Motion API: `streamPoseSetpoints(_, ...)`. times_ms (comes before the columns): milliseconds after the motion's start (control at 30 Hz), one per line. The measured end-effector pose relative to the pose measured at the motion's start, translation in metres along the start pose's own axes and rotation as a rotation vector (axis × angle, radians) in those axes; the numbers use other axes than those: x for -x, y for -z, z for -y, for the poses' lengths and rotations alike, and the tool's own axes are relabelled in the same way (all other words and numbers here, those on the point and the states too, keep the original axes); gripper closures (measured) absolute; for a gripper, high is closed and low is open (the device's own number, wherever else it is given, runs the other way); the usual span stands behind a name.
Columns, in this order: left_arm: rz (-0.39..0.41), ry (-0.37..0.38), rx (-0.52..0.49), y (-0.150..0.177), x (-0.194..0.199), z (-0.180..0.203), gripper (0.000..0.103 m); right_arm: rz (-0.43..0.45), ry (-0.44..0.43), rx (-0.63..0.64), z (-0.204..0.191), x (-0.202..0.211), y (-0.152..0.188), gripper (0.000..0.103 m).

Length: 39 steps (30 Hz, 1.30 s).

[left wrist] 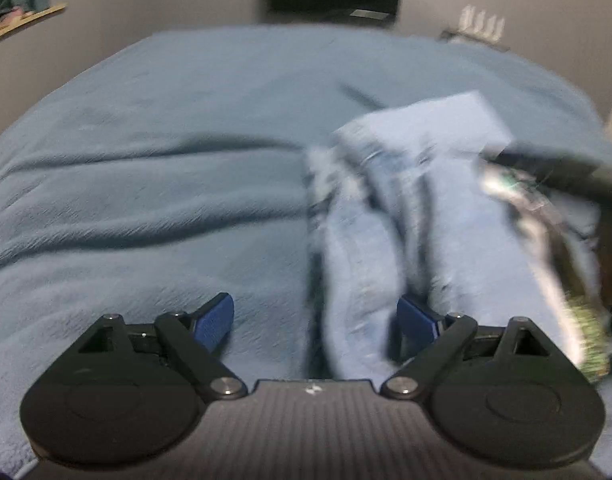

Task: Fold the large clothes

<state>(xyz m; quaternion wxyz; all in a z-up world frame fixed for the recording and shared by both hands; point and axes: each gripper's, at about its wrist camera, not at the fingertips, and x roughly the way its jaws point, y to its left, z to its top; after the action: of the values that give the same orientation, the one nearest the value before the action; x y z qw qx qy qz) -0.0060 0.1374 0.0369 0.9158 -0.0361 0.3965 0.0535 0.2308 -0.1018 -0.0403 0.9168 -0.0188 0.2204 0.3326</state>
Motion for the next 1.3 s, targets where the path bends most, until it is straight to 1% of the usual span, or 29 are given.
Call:
streamPoseSetpoints(33, 0.005, -0.009, 0.001, 0.001, 0.002, -0.001, 0.015, 0.044, 0.003, -0.025, 0.004, 0.004, -0.005, 0.048)
streamPoseSetpoints(67, 0.031, -0.018, 0.002, 0.002, 0.006, -0.001, 0.015, 0.074, 0.013, -0.041, 0.009, 0.006, -0.011, 0.048)
streamPoseSetpoints(100, 0.067, -0.018, 0.004, 0.002, 0.012, -0.002, 0.015, 0.085, 0.03, -0.048, 0.013, 0.004, -0.014, 0.048)
streamPoseSetpoints(133, 0.114, 0.002, 0.012, 0.004, 0.02, -0.004, 0.015, 0.084, 0.059, -0.044, 0.017, 0.0, -0.019, 0.048)
streamPoseSetpoints(167, 0.154, 0.031, 0.021, 0.004, 0.028, -0.005, 0.015, 0.074, 0.095, -0.034, 0.022, -0.007, -0.023, 0.048)
streamPoseSetpoints(233, 0.247, 0.132, 0.038, 0.006, 0.041, -0.01, 0.015, 0.041, 0.138, -0.019, 0.031, -0.022, -0.025, 0.048)
streamPoseSetpoints(267, 0.276, 0.191, 0.035, 0.008, 0.046, -0.011, 0.015, 0.021, 0.154, -0.019, 0.036, -0.029, -0.025, 0.048)
streamPoseSetpoints(300, 0.281, 0.239, 0.023, 0.009, 0.048, -0.01, 0.015, -0.008, 0.165, -0.025, 0.041, -0.04, -0.023, 0.05)
streamPoseSetpoints(333, 0.273, 0.281, 0.002, 0.005, 0.045, -0.008, 0.015, -0.035, 0.17, -0.037, 0.045, -0.049, -0.02, 0.05)
streamPoseSetpoints(367, 0.258, 0.292, -0.027, 0.006, 0.044, -0.003, 0.014, -0.061, 0.174, -0.048, 0.048, -0.059, -0.017, 0.051)
streamPoseSetpoints(433, 0.215, 0.27, -0.081, 0.006, 0.038, 0.005, 0.015, -0.099, 0.183, -0.018, 0.045, -0.074, -0.01, 0.049)
streamPoseSetpoints(467, 0.184, 0.267, -0.101, 0.006, 0.034, 0.008, 0.015, -0.13, 0.2, 0.019, 0.041, -0.083, -0.006, 0.047)
streamPoseSetpoints(500, 0.152, 0.252, -0.107, 0.007, 0.031, 0.01, 0.012, -0.145, 0.22, 0.062, 0.036, -0.091, -0.003, 0.047)
streamPoseSetpoints(533, 0.113, 0.235, -0.096, 0.006, 0.024, 0.009, 0.006, -0.152, 0.23, 0.095, 0.031, -0.097, -0.002, 0.047)
streamPoseSetpoints(567, 0.066, 0.225, -0.062, 0.004, 0.016, 0.004, 0.002, -0.153, 0.23, 0.112, 0.029, -0.098, -0.001, 0.047)
streamPoseSetpoints(600, 0.027, 0.229, -0.021, 0.004, 0.011, -0.002, 0.0, -0.152, 0.218, 0.102, 0.029, -0.099, -0.003, 0.047)
streamPoseSetpoints(667, -0.034, 0.235, 0.041, 0.006, 0.003, -0.013, 0.0, -0.13, 0.184, 0.056, 0.034, -0.093, -0.007, 0.045)
streamPoseSetpoints(733, -0.067, 0.237, 0.052, 0.008, 0.002, -0.016, 0.0, -0.075, 0.135, -0.012, 0.041, -0.076, -0.01, 0.035)
streamPoseSetpoints(767, -0.078, 0.242, 0.058, 0.008, 0.0, -0.015, 0.0, -0.045, 0.119, -0.043, 0.044, -0.064, -0.01, 0.025)
streamPoseSetpoints(800, -0.095, 0.254, 0.073, 0.008, -0.002, -0.017, 0.0, -0.018, 0.109, -0.063, 0.047, -0.05, -0.009, 0.019)
streamPoseSetpoints(867, -0.139, 0.294, 0.13, 0.007, -0.011, -0.025, 0.0, 0.022, 0.091, -0.098, 0.054, -0.025, -0.004, 0.017)
streamPoseSetpoints(900, -0.158, 0.311, 0.153, 0.007, -0.015, -0.028, 0.0, 0.023, 0.081, -0.124, 0.059, -0.017, -0.003, 0.014)
streamPoseSetpoints(1000, -0.198, 0.343, 0.188, 0.006, -0.022, -0.033, 0.0, -0.016, 0.011, -0.273, 0.077, 0.008, 0.008, 0.007)
streamPoseSetpoints(1100, -0.256, 0.397, 0.232, 0.005, -0.029, -0.042, 0.0, -0.096, -0.104, -0.472, 0.104, 0.026, 0.024, 0.003)
streamPoseSetpoints(1167, -0.288, 0.427, 0.237, 0.005, -0.03, -0.047, 0.0, -0.138, -0.134, -0.566, 0.115, 0.028, 0.035, 0.003)
streamPoseSetpoints(1233, -0.316, 0.447, 0.235, 0.002, -0.039, -0.049, 0.0, -0.157, -0.15, -0.636, 0.123, 0.03, 0.045, 0.001)
streamPoseSetpoints(1300, -0.324, 0.455, 0.247, 0.003, -0.045, -0.05, 0.0, -0.168, -0.173, -0.709, 0.131, 0.025, 0.052, 0.001)
